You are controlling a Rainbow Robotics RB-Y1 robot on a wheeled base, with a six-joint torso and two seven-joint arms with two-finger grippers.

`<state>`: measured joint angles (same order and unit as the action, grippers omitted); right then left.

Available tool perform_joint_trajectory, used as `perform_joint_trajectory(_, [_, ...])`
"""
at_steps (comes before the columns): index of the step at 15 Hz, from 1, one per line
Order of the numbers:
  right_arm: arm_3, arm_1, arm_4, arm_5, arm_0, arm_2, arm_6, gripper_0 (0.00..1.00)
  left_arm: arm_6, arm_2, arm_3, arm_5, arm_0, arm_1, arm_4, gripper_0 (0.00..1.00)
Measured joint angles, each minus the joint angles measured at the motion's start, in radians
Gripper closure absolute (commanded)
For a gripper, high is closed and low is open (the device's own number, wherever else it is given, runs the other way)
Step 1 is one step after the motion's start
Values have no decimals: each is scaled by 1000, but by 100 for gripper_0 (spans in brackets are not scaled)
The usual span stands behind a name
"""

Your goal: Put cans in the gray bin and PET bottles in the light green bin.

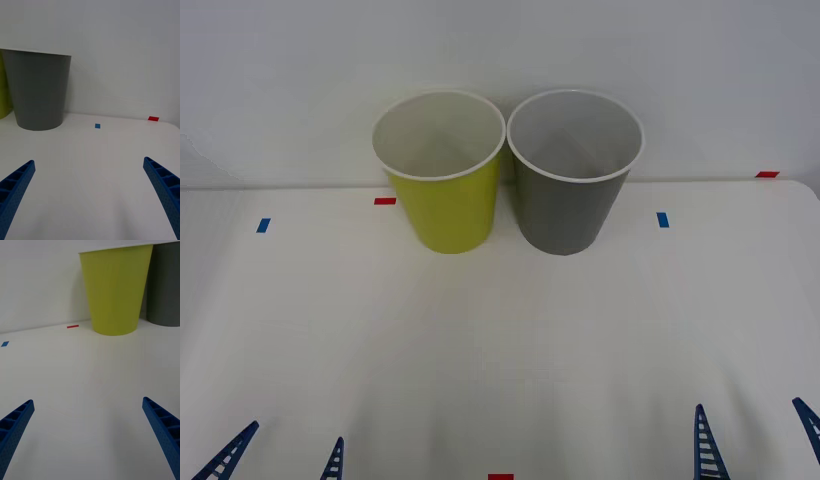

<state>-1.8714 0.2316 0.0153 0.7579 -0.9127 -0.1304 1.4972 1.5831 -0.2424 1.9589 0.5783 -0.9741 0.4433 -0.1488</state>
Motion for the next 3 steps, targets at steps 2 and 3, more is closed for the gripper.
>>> perform_joint_trajectory(2, [0, 0, 0, 0, 0, 0, 0, 0, 0, 0, 0, 0, 0, 0, 0, 0])
perform_joint_trajectory(3, [0, 0, 0, 0, 0, 0, 0, 0, 0, 0, 0, 0, 0, 0, 0, 0])
